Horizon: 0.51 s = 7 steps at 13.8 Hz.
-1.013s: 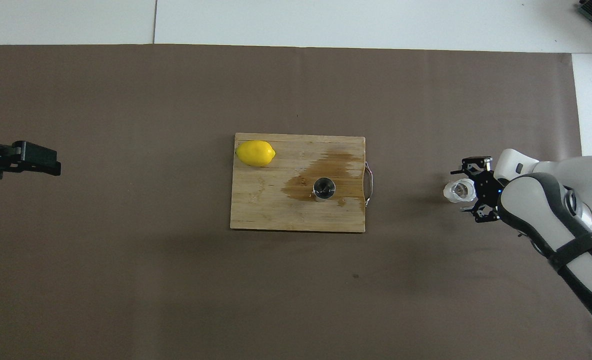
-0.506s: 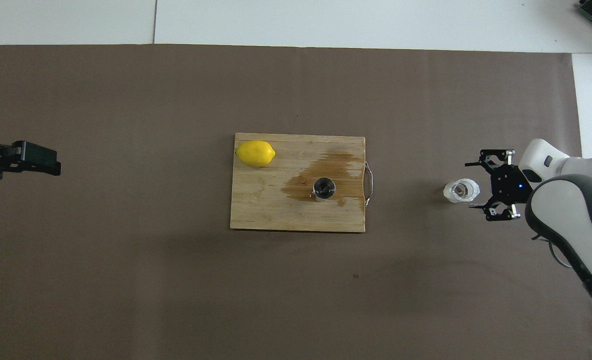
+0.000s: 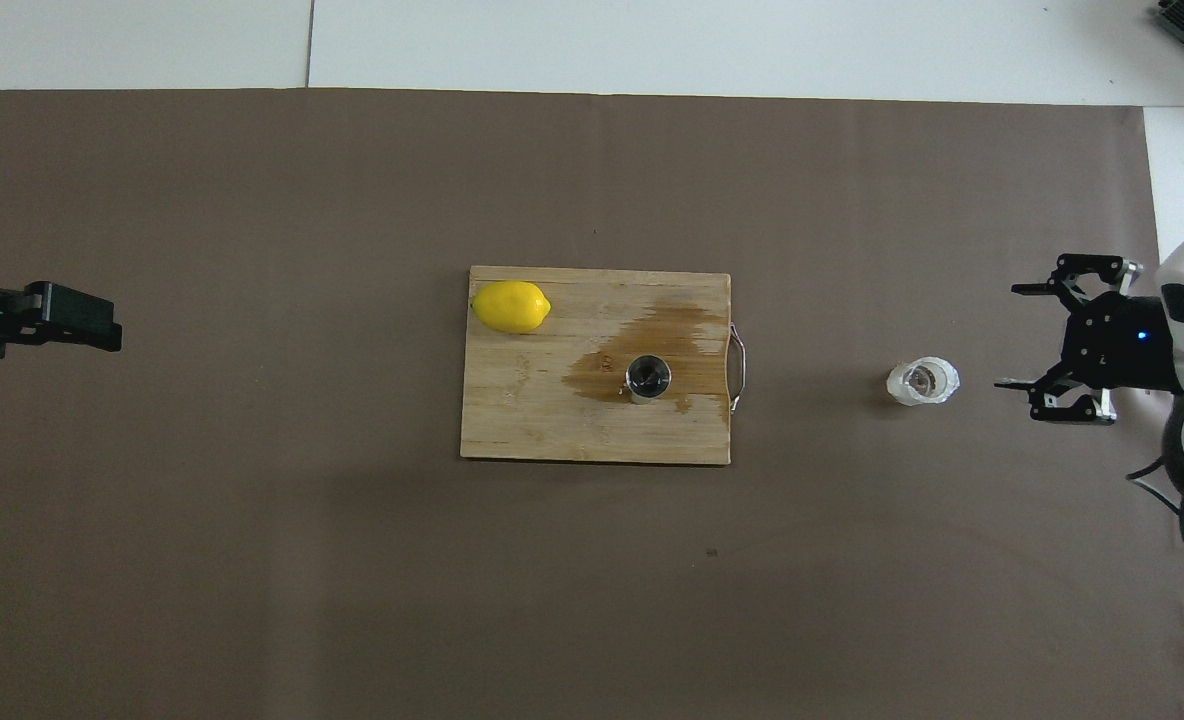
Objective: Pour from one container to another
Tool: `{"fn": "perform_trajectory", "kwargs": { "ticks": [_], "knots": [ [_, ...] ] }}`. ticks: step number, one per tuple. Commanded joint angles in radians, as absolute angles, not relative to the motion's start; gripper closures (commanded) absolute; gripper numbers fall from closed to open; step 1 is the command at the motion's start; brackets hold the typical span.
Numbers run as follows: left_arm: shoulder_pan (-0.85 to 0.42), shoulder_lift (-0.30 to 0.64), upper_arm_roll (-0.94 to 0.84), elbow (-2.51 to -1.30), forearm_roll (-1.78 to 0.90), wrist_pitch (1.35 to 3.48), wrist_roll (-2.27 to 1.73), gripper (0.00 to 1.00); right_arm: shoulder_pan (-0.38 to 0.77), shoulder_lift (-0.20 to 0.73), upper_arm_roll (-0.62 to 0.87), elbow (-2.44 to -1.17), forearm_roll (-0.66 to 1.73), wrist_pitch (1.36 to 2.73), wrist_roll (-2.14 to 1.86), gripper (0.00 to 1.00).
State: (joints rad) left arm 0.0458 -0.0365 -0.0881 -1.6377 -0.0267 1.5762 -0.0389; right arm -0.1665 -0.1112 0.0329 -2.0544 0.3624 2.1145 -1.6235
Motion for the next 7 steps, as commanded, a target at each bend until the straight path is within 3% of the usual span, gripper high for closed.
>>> {"fn": "perform_trajectory", "kwargs": {
  "ticks": [1,7],
  "knots": [
    [0.058,-0.038,-0.094,-1.626,-0.038,1.557,-0.040,0.00,-0.166,-0.084,0.051,-1.926,0.267,2.025,-1.359,0.00],
    [0.058,-0.038,-0.094,-1.626,-0.038,1.557,-0.040,0.00,-0.094,-0.078,0.052,-1.838,0.238,1.970,-0.745,0.00]
  ]
}}
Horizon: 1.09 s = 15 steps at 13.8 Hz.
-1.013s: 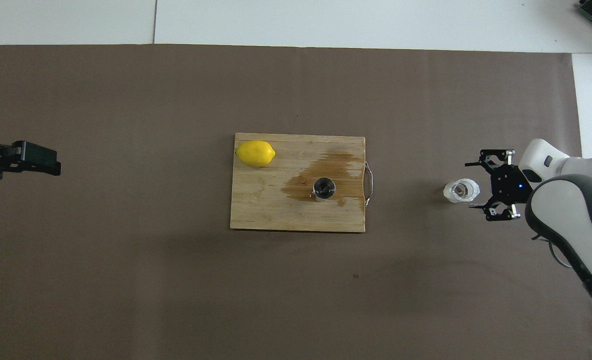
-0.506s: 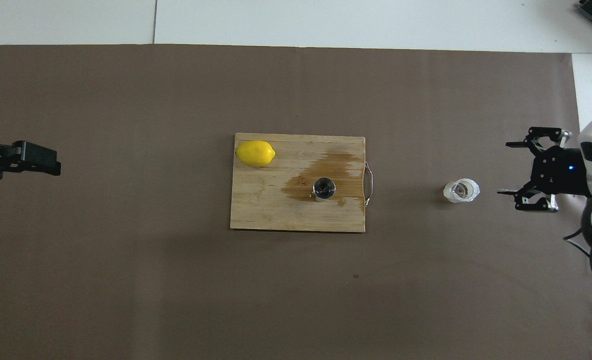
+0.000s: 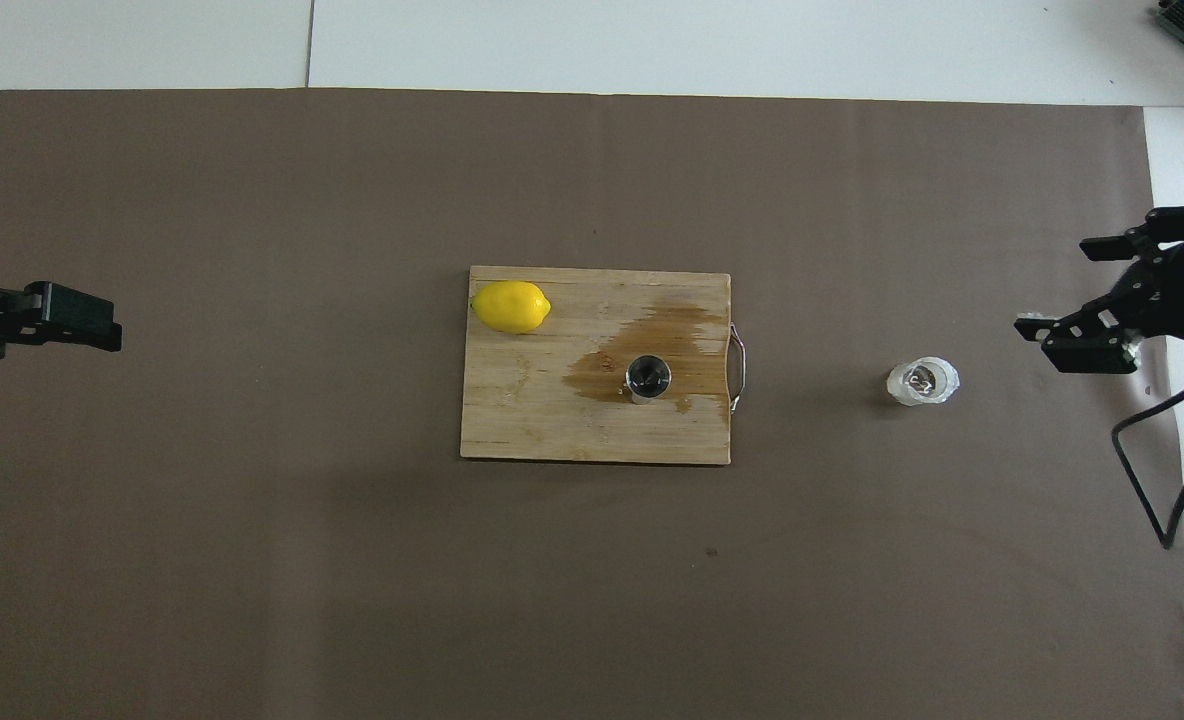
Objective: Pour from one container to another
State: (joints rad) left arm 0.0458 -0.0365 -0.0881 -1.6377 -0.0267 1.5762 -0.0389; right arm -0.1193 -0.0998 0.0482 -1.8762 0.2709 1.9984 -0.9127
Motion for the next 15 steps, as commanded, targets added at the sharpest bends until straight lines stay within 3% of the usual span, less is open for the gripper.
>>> {"fn": "perform_trajectory", "kwargs": {
  "ticks": [1,5,15],
  "knots": [
    [0.058,-0.038,-0.094,-1.626,-0.038,1.557,-0.040,0.00,-0.081,-0.077,0.054,-1.809,0.197,1.957,-0.679,0.00],
    [0.058,-0.038,-0.095,-1.626,-0.038,1.557,-0.040,0.00,-0.031,-0.028,0.054,-1.651,0.133,1.812,-0.329,0.00],
    [0.058,-0.038,-0.094,-1.626,-0.038,1.557,-0.040,0.00,0.051,-0.029,0.061,-1.620,0.011,1.712,0.365,0.00]
  ]
}}
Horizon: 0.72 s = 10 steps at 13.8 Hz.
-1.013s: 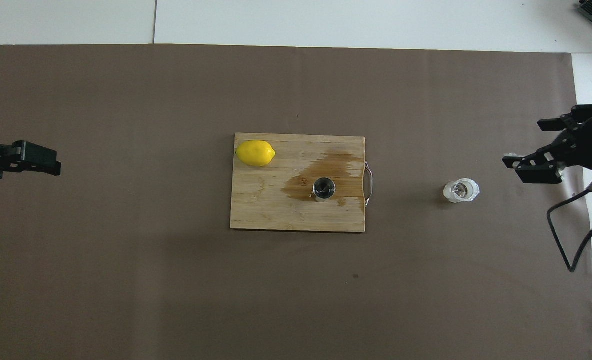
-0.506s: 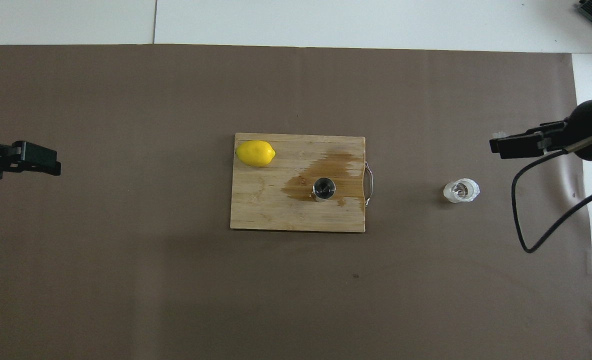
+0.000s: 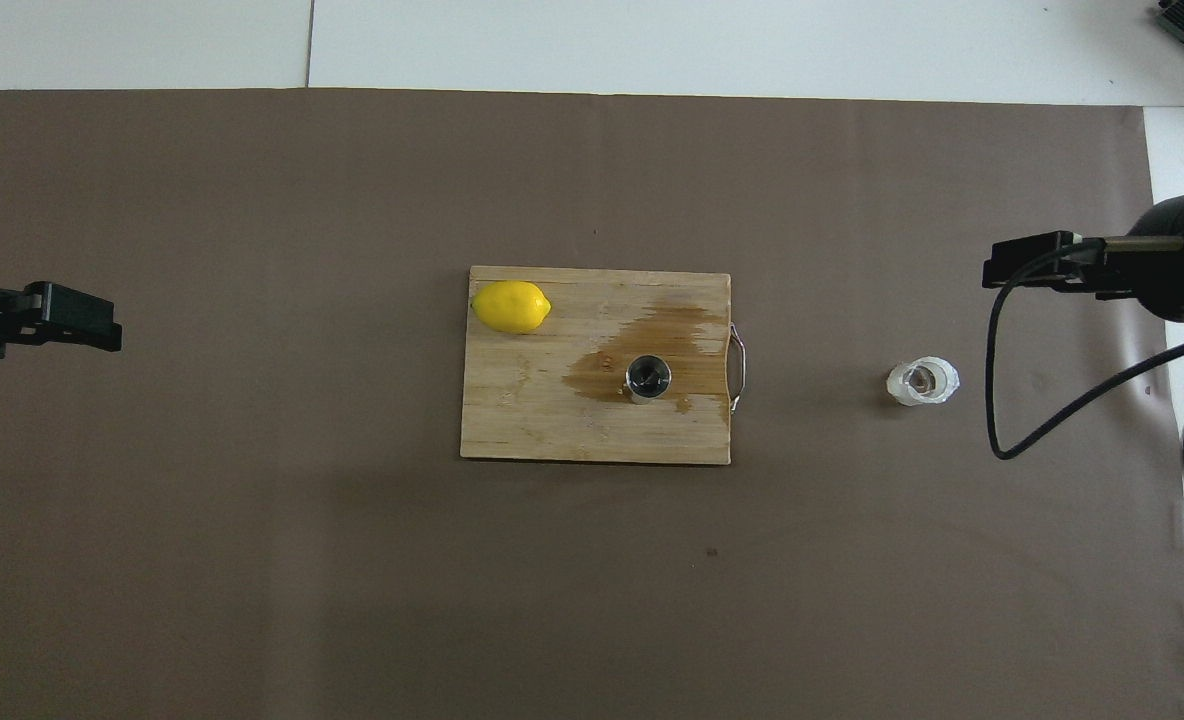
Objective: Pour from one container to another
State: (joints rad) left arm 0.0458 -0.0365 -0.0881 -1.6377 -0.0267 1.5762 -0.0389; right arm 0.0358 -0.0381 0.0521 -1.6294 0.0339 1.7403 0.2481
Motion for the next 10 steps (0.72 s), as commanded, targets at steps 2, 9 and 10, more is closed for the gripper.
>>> {"fn": "perform_trajectory", "kwargs": {
  "ticks": [2,9,10],
  "knots": [
    [0.058,-0.038,-0.094,-1.626,-0.038,1.557,-0.040,0.00,0.052,-0.046,0.063,-1.652,0.011,1.707,0.351,0.00],
    [0.058,-0.038,-0.095,-1.626,-0.038,1.557,-0.040,0.00,0.038,-0.066,0.060,-1.704,0.017,1.726,0.270,0.00],
    [0.058,-0.038,-0.095,-1.626,-0.038,1.557,-0.040,0.00,0.032,-0.071,0.060,-1.715,0.008,1.729,0.265,0.00]
  ]
}}
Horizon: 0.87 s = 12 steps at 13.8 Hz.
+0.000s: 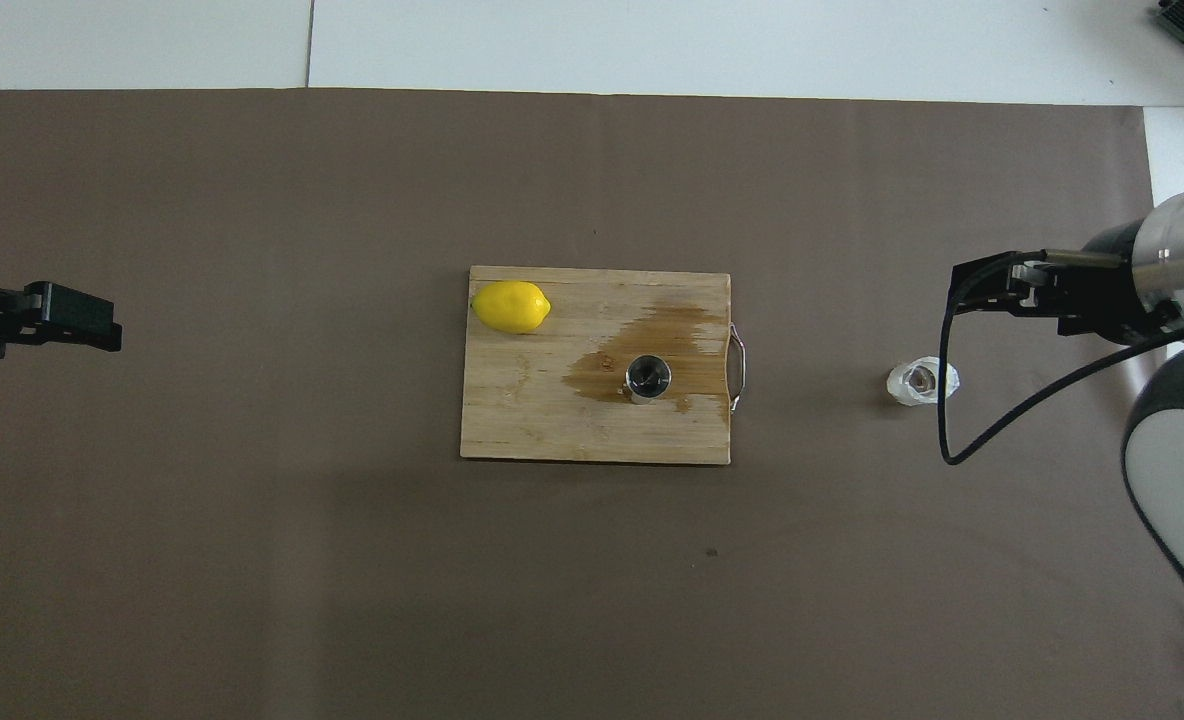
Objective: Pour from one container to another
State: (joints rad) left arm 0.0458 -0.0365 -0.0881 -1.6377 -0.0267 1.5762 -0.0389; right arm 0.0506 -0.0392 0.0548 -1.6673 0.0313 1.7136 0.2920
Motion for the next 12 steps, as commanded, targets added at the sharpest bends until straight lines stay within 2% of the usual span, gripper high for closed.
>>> {"fn": "perform_trajectory", "kwargs": {
  "ticks": [1,12],
  "knots": [
    [0.058,-0.038,-0.095,-1.626,-0.038,1.557,-0.040,0.00,0.029,-0.075,0.060,-1.729,0.006,1.729,0.241,0.00],
    [0.058,-0.038,-0.094,-1.626,-0.038,1.557,-0.040,0.00,0.028,-0.104,0.058,-1.773,-0.037,1.718,0.163,0.00]
  ]
}}
